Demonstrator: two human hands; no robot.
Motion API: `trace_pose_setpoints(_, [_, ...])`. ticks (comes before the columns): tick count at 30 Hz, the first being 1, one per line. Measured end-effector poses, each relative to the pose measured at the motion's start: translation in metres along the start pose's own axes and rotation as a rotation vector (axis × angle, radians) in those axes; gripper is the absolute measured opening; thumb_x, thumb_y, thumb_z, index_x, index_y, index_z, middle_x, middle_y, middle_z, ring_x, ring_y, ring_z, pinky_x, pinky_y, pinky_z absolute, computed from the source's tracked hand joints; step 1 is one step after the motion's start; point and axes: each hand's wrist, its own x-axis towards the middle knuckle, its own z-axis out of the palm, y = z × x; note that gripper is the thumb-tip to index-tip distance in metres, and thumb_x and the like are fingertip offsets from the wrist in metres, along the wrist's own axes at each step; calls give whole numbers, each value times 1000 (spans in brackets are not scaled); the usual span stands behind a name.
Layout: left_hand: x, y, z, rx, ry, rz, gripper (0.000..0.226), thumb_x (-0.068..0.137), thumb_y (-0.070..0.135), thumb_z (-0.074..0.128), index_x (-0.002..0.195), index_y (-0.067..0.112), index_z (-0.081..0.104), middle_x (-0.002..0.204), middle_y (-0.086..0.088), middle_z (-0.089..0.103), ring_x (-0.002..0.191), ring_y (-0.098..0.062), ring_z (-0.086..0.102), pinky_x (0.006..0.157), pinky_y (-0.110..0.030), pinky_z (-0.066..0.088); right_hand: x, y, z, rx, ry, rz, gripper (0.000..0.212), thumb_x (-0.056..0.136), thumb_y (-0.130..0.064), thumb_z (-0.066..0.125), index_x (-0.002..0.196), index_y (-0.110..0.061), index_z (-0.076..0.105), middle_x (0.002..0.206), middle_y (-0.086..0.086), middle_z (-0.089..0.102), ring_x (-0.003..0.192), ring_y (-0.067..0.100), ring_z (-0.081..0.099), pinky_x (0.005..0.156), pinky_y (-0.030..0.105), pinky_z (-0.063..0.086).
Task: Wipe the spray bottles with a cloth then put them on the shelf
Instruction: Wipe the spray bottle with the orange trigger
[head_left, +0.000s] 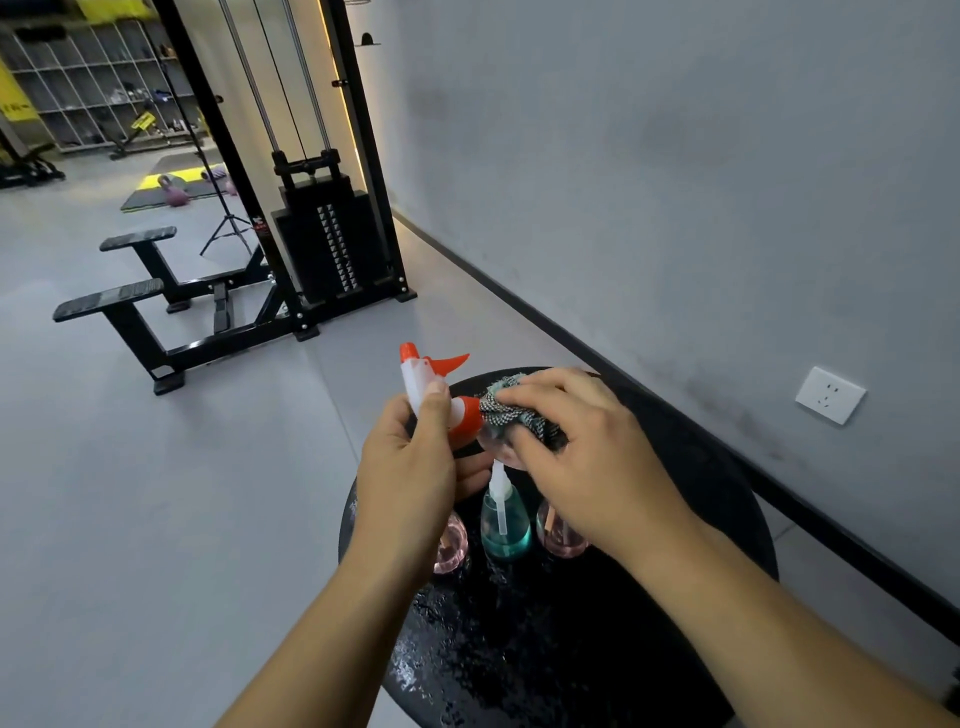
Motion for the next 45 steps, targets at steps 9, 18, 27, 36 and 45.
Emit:
trace_pose_setpoints(9, [6,1,-7,-20,17,18,32,108,49,53,107,20,67,101,-13,81,85,-33,82,78,-45,64,3,10,-9,136,95,170,31,98,-20,67,126,-32,70,121,-20,59,110,-10,57,82,-2,43])
trace_pose_setpoints(18, [9,5,-14,-31,-50,49,31,105,49,56,117,24,69,112,-12,79,95,-33,81,84,-44,64,7,22,-13,145,147,229,28,99,-26,65,126,-33,69,121,-17,63,103,-9,59,74,-2,45])
trace_pose_setpoints(27, [10,5,-17,27,-150,96,22,103,46,57,112,34,74,109,-3,80,100,-28,80,85,-37,63,6,15,-12,116,46,110,30,100,-24,64,128,-34,69,122,-23,59,116,-7,55,89,2,44])
trace_pose_setpoints(36, [6,2,-19,129,-271,121,23,102,40,59,118,28,72,107,0,81,100,-22,79,95,-40,64,4,8,-12,47,-96,42,28,102,-26,58,127,-35,66,124,-24,57,119,-5,51,98,12,40])
trace_pose_setpoints(45, [10,3,-22,105,-260,151,35,95,46,60,121,26,71,112,-2,80,105,-27,79,94,-39,63,5,14,-19,157,-39,175,24,101,-22,60,122,-34,66,120,-20,59,110,-5,57,73,3,47])
